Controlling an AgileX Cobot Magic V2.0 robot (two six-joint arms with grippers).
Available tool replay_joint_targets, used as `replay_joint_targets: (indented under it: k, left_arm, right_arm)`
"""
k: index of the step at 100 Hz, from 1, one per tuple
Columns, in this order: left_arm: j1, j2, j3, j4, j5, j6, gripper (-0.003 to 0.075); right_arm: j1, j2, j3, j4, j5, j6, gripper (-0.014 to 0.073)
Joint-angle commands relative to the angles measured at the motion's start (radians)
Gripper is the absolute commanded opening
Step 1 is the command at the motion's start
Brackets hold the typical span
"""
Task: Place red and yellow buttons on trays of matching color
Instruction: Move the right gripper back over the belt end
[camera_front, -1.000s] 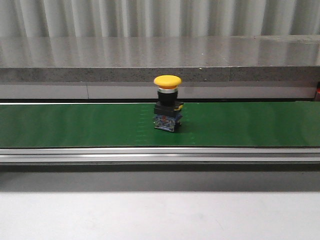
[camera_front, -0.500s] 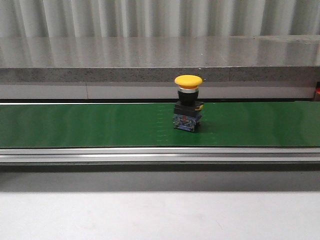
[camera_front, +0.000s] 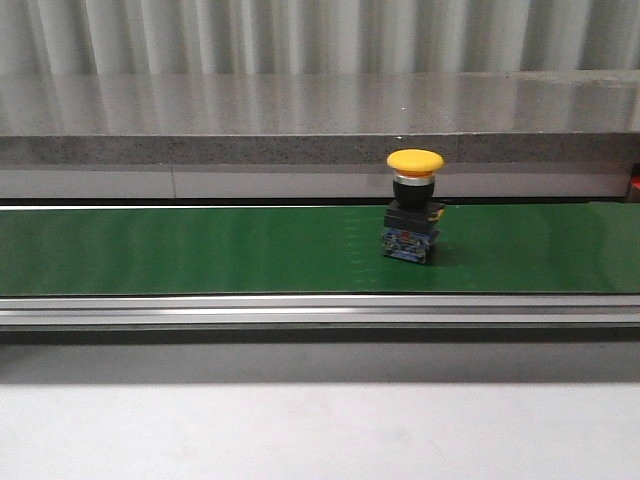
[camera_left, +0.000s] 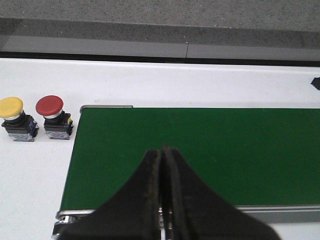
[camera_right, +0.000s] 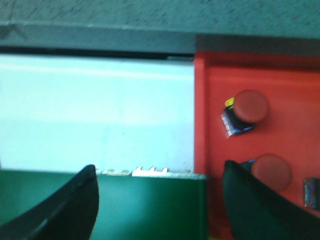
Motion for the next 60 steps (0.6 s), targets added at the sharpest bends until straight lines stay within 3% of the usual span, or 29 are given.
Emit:
replay_joint_targets:
  k: [1, 12, 34, 60]
  left_arm:
    - [-0.008, -0.001, -0.027, -0.006, -0.067, -0.002, -0.0020]
    - [-0.008, -0.001, -0.027, -0.010, -0.067, -0.002, -0.0020]
    - [-0.008, -0.001, -0.027, -0.010, -0.067, -0.002, -0.0020]
    - [-0.008, -0.001, -0.027, -0.012, -0.067, -0.002, -0.0020]
  right_arm:
    - [0.033, -0.114, 0.055, 0.019, -0.031, -0.042, 0.0525]
    - [0.084, -0.180, 0.137, 0.019, -0.011, -0.057, 0.0525]
    - [0.217, -0.199, 0.198, 0.019, 0.165, -0.122, 0.0525]
    - [0.399, -0.172, 0.215, 0.021, 0.137, -0.140, 0.0525]
